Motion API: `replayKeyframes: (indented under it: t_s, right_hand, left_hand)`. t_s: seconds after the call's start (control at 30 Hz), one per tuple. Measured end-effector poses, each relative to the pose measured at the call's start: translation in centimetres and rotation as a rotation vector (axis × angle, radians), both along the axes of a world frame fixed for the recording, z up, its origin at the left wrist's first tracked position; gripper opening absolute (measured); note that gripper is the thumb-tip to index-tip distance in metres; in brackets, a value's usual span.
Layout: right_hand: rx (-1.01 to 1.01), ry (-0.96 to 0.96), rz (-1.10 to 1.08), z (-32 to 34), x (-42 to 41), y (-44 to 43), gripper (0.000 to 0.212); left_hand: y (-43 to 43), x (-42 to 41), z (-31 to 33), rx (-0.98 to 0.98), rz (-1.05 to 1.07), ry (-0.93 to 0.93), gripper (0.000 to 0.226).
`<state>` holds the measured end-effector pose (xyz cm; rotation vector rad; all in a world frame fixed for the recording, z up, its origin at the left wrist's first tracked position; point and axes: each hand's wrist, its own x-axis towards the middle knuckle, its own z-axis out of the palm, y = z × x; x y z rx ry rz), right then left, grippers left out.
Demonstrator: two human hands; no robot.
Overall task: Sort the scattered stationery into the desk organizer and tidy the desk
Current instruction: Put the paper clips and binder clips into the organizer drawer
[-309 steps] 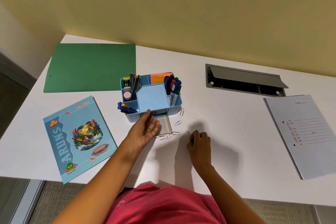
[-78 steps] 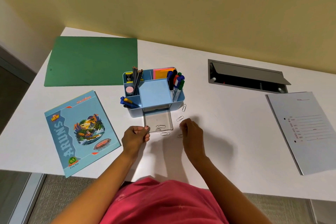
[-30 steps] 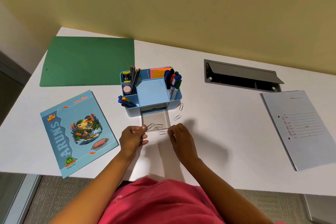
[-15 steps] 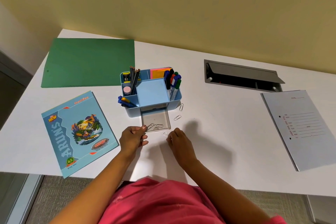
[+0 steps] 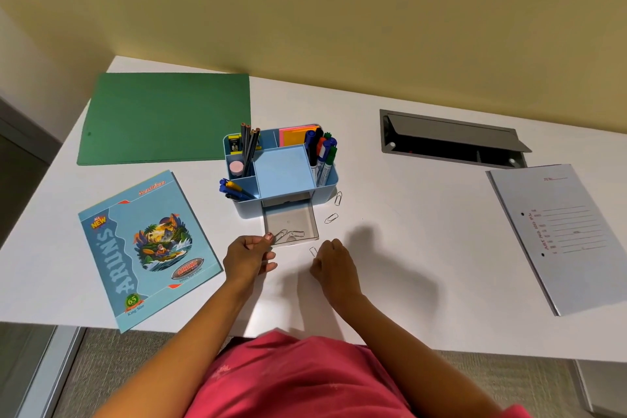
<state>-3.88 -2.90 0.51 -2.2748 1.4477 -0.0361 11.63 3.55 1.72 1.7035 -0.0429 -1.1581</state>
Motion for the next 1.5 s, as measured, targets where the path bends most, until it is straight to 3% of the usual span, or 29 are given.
replayKeyframes:
  t_s: [0.13, 0.27, 0.6, 0.67, 0.8, 0.97, 1.13, 1.2, 1.33, 1.5]
  right_hand:
    - [0.038, -0.089, -0.088, 0.2, -0.3, 0.2, 0.008]
    - [0.021, -0.057, -0.147, 0.1, 0.2, 0.5, 0.015]
    - [0.267, -0.005, -0.13, 1.6, 0.4, -1.4, 0.021]
    - [0.306, -0.083, -0.13, 2.7, 0.3, -1.4, 0.033]
    - [0.492, -0.384, -0.24, 4.8, 1.1, -2.1, 0.02]
    - [0.375, -0.623, -0.312, 4.4, 2.2, -3.0, 0.013]
    - [0.051, -0.586, -0.287, 2.6, 1.4, -5.3, 0.003]
    - [-0.013, -0.464, -0.223, 1.7, 0.9, -6.4, 0.014]
    - [0.065, -0.239, -0.109, 0.9, 0.0, -7.8, 0.022]
    - [-0.016, -0.137, 0.026, 0.2, -0.8, -8.0, 0.01]
  left_hand:
    - [0.0, 0.0, 0.0, 0.005, -0.003, -0.003, 0.033]
    - [0.0, 0.0, 0.1, 0.014, 0.002, -0.002, 0.031]
    - [0.0, 0.0, 0.1, 0.026, 0.011, 0.016, 0.03]
    - [0.0, -0.1, 0.1, 0.025, 0.014, 0.012, 0.031]
    - [0.0, -0.1, 0.1, 0.023, 0.022, 0.024, 0.03]
    - [-0.1, -0.1, 0.1, 0.03, 0.027, 0.043, 0.027]
    - [-0.1, -0.1, 0.1, 0.035, 0.033, 0.052, 0.034]
    - [-0.1, -0.1, 0.2, 0.039, 0.029, 0.051, 0.034]
    - [-0.1, -0.2, 0.3, 0.043, 0.024, 0.051, 0.034]
    - [-0.2, -0.2, 0.4, 0.055, 0.024, 0.052, 0.036]
